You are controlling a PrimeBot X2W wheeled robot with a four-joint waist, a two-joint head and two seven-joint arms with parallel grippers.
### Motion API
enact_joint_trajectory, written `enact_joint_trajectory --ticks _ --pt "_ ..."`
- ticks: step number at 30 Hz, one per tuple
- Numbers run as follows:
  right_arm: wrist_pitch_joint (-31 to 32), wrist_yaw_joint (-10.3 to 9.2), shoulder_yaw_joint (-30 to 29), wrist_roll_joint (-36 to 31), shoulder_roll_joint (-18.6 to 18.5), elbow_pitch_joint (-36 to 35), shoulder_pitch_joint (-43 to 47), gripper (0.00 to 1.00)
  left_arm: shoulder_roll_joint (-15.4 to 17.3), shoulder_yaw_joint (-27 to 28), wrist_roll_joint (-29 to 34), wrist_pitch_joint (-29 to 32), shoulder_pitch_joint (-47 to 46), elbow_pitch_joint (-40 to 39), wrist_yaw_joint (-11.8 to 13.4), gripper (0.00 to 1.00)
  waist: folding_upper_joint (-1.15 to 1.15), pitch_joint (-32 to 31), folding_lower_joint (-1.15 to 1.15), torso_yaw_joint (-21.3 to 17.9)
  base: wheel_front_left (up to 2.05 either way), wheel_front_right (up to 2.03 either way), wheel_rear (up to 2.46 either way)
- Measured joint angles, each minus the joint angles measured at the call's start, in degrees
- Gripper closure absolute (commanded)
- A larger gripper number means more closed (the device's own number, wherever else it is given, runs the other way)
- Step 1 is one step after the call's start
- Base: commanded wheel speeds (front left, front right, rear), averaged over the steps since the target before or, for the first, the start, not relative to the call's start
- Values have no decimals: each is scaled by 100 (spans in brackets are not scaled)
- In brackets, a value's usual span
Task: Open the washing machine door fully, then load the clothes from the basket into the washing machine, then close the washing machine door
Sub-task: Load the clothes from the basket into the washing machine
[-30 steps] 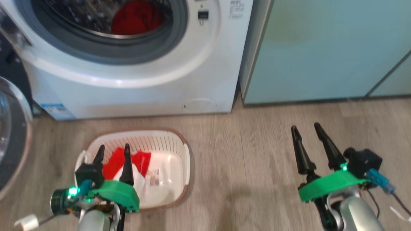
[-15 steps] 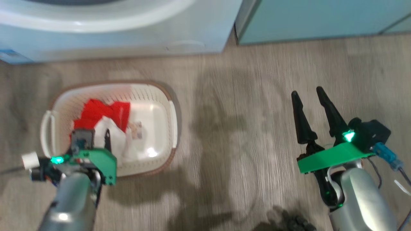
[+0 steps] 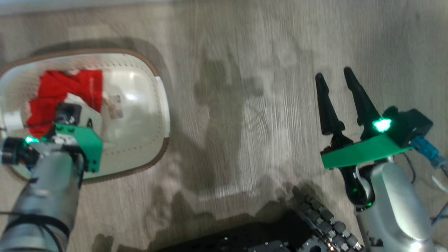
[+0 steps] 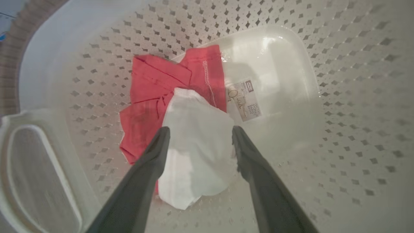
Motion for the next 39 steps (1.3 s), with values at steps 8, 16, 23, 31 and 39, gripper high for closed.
enact_joint_trajectory --ticks 8,16,23,31,39 --pt "0 0 118 143 -1 -101 -230 0 277 -258 205 699 -654 140 7 0 0 685 0 -187 0 0 0" --pt "-1 0 213 291 -1 -192 -420 0 480 -404 275 1475 -898 193 20 0 0 1214 -1 -348 0 0 0" --pt "-1 0 313 397 0 -261 -559 0 691 -539 355 1771 -1195 208 146 0 0 1549 -1 -473 0 0 0" --pt "-1 0 330 397 0 -338 -599 0 721 -599 344 2001 -1307 205 168 0 0 1684 -1 -523 0 0 0" --pt "-1 0 279 396 0 -353 -592 0 700 -564 194 2151 -1347 202 216 0 0 1704 -1 -486 0 0 0"
